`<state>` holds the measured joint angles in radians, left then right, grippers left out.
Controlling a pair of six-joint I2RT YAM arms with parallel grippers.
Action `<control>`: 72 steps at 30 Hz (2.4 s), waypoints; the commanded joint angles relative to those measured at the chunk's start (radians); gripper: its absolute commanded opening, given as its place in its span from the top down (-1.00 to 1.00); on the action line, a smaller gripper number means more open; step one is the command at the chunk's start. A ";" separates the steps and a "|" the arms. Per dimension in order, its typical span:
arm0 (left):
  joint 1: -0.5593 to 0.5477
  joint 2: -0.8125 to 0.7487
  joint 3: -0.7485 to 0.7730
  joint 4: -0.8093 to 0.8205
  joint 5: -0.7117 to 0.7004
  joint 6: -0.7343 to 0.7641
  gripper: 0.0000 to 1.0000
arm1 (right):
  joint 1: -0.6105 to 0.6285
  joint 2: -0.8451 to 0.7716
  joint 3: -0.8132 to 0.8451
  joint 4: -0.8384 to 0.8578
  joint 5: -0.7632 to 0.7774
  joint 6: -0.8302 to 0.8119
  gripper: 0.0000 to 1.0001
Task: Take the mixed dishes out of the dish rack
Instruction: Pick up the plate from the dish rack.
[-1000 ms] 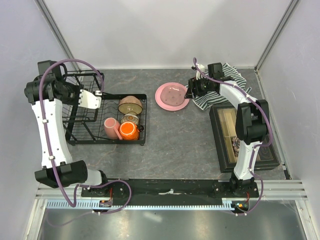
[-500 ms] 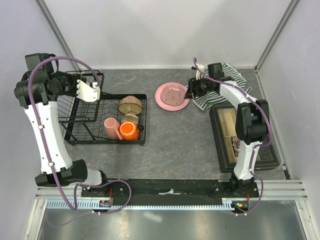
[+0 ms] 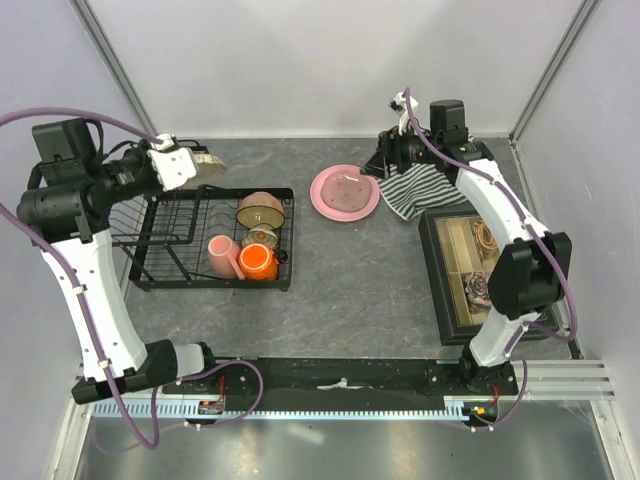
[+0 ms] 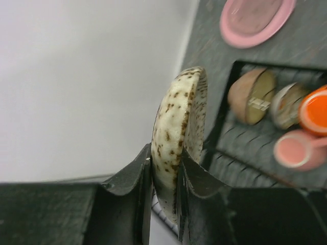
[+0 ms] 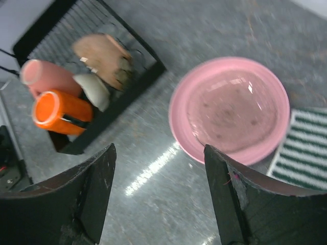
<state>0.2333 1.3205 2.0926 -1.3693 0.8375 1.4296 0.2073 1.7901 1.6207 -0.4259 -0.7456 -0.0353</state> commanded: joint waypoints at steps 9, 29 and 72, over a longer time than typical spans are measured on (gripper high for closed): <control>-0.002 -0.211 -0.615 1.079 0.265 -1.345 0.97 | 0.210 -0.273 -0.033 0.317 -0.071 0.225 -0.61; -0.035 -0.147 -0.864 1.743 0.336 -2.019 0.97 | 0.448 -0.126 0.102 0.271 0.051 0.163 -0.54; -0.109 -0.176 -0.913 1.679 0.249 -1.928 -0.96 | 0.342 -0.083 0.088 0.240 0.080 0.166 1.00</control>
<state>0.0933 1.1496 1.1233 0.3206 1.1084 -0.5381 0.6384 1.7035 1.6970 -0.2642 -0.6724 0.1040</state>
